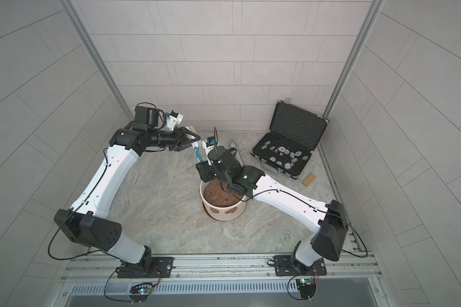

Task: Scrub the dried mud off the ceramic pot
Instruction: Pick up the brush from the center of the board.

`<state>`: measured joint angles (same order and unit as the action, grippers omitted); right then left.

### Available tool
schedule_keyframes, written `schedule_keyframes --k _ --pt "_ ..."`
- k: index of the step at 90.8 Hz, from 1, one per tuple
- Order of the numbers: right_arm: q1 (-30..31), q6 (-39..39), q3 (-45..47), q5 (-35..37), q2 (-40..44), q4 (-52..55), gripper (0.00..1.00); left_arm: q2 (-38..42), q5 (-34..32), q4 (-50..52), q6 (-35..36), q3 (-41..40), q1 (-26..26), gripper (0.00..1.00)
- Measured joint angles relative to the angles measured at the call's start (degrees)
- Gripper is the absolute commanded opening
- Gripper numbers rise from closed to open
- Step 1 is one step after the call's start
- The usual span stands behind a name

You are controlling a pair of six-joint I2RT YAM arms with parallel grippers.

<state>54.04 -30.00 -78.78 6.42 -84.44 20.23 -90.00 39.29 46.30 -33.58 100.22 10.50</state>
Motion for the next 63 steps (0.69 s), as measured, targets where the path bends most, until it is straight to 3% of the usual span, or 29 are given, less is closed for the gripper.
schedule_keyframes --k 10,23,41,56,63 --pt "-0.04 -2.32 3.13 -0.85 2.19 -4.13 0.78 0.0 0.33 -0.66 -3.54 -1.88 -0.98 0.13" --pt "0.0 -4.72 4.46 -2.38 2.12 -11.41 0.79 0.02 0.35 -0.96 -6.16 -2.27 -1.01 0.14" --pt "-0.2 -6.25 4.44 -2.34 0.59 -15.28 0.71 0.5 1.68 -2.82 -9.29 -4.28 -1.01 0.15" --pt "-1.62 -6.97 3.54 -3.96 -0.42 -14.71 0.47 0.55 2.71 -3.69 -10.6 -5.35 -1.01 0.15" --pt "-2.32 -7.43 2.05 -5.42 -1.4 -14.14 0.46 0.72 2.95 -4.2 -10.64 -5.35 -1.01 0.16"
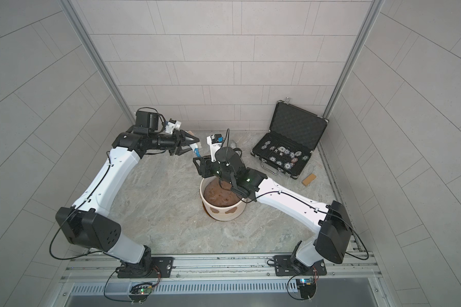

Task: Scrub the dried mud off the ceramic pot
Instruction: Pick up the brush from the center of the board.

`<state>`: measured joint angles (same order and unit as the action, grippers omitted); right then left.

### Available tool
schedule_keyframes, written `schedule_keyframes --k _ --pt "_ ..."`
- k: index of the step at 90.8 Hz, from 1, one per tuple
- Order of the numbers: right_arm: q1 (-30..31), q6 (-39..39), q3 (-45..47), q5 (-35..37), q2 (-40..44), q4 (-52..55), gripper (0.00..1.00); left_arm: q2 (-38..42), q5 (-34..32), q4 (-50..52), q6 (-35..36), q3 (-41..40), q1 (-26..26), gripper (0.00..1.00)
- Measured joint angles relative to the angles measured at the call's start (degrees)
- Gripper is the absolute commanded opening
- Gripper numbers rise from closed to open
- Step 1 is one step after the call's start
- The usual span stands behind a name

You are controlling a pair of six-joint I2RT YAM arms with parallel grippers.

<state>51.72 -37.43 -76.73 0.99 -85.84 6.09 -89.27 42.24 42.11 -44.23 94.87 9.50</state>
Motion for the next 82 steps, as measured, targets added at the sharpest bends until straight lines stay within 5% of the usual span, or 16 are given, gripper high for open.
schedule_keyframes --k 21,42,54,82 --pt "-0.44 0.63 -3.37 -2.99 -2.14 2.64 0.45 1.03 -0.09 -0.28 0.96 -0.02 0.0 0.17" --pt "-0.5 3.15 -5.81 -4.81 -3.37 6.34 0.18 1.25 -0.46 -0.31 1.95 -0.11 0.17 0.18" --pt "-0.39 3.5 -6.49 -4.92 -3.39 8.17 0.42 1.29 -0.61 -0.2 2.54 -0.33 0.57 0.18" --pt "-1.55 6.75 -7.19 -6.51 -3.37 11.76 0.42 1.81 -0.9 0.35 4.02 -0.33 0.92 0.17"
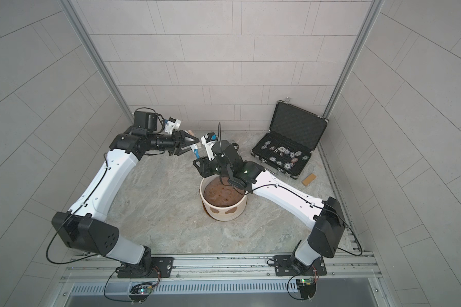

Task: Scrub the dried mud off the ceramic pot
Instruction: Pick up the brush from the center of the board.

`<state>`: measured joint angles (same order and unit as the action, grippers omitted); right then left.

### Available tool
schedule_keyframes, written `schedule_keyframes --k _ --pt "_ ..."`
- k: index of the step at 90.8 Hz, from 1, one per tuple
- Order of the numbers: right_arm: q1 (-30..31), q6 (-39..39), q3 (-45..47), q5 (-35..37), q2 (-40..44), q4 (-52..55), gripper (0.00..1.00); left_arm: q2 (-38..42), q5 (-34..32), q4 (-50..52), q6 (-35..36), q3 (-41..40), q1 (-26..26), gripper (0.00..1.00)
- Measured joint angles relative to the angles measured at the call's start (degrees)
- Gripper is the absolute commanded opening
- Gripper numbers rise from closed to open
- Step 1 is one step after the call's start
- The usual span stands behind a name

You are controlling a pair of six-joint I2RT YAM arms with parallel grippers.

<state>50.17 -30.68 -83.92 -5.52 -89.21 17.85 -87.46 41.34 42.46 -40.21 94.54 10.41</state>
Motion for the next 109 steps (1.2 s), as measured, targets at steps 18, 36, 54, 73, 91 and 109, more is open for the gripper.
schedule_keyframes --k 18,36,54,73,91,109 --pt "0.0 0.07 -0.31 -0.94 0.0 0.22 0.41 0.09 -0.02 0.33 0.17 0.0 0.0 0.17" --pt "0.04 0.15 -0.44 -1.57 0.0 0.17 0.19 0.44 -0.48 0.44 0.15 -0.42 0.0 0.17" --pt "0.15 0.31 -1.05 -2.08 -0.09 0.74 0.0 0.81 -0.9 -0.09 -0.17 -1.16 0.33 0.18" --pt "0.04 0.24 -1.36 -2.71 -0.37 1.42 0.21 1.81 -1.49 -0.66 -0.28 -3.1 1.44 0.18" --pt "-0.31 -0.35 -1.6 -2.78 -0.59 1.88 0.0 1.88 -1.86 -0.83 -0.26 -3.21 1.99 0.18" --pt "-0.31 -0.44 -1.6 -2.82 -0.63 1.81 0.0 1.88 -1.95 -0.81 -0.24 -3.21 1.99 0.39"
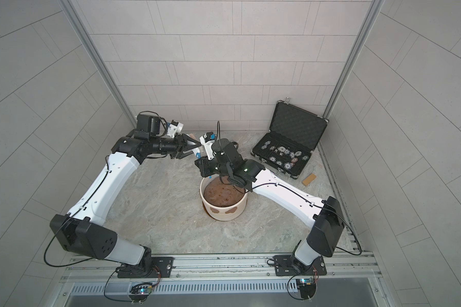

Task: Scrub the dried mud off the ceramic pot
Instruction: Pick up the brush from the center of the board, then brush off the soil from the pot.

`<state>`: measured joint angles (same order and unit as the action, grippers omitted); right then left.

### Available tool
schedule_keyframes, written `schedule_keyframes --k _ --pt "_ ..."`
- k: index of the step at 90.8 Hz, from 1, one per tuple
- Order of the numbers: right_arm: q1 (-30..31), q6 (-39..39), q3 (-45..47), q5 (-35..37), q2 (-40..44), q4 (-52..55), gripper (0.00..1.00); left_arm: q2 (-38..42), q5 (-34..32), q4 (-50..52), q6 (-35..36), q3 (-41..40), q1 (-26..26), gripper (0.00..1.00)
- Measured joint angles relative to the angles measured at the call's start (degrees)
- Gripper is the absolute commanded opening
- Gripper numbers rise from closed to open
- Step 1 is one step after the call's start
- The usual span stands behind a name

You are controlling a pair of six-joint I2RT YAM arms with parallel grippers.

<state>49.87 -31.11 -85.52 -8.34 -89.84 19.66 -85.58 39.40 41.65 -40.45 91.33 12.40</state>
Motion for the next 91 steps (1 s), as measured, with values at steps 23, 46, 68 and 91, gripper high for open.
schedule_keyframes --k 23,46,68,91 --pt "-0.9 -0.79 2.47 -2.86 1.11 2.4 0.0 0.0 0.46 0.2 0.76 0.26 -1.64 1.0" --pt "-1.99 6.14 14.03 -6.93 18.82 15.54 0.0 0.81 -4.09 4.57 10.56 1.53 -6.47 1.0" --pt "8.11 14.29 16.92 -5.6 32.46 28.2 0.0 2.69 -8.17 7.02 22.75 0.72 -4.52 1.0" --pt "20.74 18.82 27.52 0.55 37.9 34.1 0.0 2.8 -19.87 11.61 34.21 -3.82 8.2 0.9"
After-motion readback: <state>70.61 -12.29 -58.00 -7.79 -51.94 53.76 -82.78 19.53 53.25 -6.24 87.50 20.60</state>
